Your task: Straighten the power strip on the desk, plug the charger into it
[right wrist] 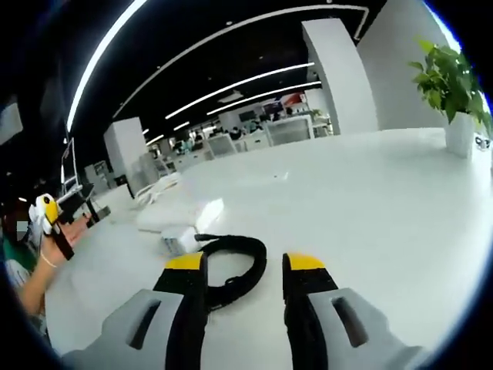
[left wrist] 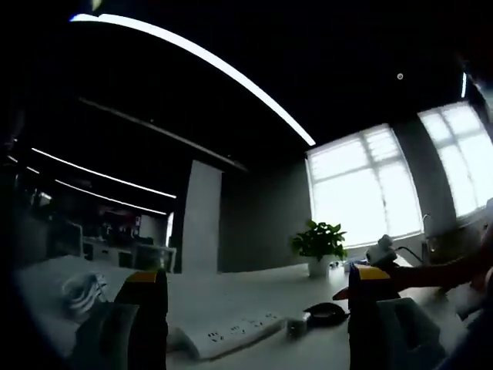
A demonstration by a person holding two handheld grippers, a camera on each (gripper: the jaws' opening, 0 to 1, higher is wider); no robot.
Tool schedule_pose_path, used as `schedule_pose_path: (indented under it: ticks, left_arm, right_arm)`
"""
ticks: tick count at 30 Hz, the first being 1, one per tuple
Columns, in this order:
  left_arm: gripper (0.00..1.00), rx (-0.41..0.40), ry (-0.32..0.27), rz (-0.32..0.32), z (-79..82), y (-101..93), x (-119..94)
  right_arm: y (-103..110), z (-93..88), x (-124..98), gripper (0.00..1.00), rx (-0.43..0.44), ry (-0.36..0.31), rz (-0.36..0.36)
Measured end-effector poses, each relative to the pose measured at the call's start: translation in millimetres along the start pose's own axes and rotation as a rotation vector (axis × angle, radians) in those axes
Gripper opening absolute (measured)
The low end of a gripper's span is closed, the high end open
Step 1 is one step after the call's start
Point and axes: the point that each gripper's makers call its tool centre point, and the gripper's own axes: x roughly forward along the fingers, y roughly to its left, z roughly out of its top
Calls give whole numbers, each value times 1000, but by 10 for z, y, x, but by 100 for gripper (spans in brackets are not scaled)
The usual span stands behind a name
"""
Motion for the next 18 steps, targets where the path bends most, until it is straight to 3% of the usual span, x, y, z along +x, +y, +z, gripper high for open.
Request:
schedule_pose_path:
  ticks: [2, 5, 7, 14, 18]
  left_arm:
    - [99, -12, -16, 2, 28, 28, -61]
    - [99, 15, -3, 69, 25, 158, -129]
    - [99, 55, -7, 82, 14, 190, -161]
    - [99, 47, 31, 87, -40, 189, -166]
    - [99, 48, 31, 86, -32, 179, -179]
  right_arm:
    - [-11, -25, 56, 39, -58, 53, -22]
    - [-70, -44, 146, 38, -173, 129, -76]
    - [-76, -31, 186, 36, -207, 150, -89]
    - [-12, -112, 335, 30, -239, 250, -83]
    - [-30, -127, 357, 20, -313, 294, -117]
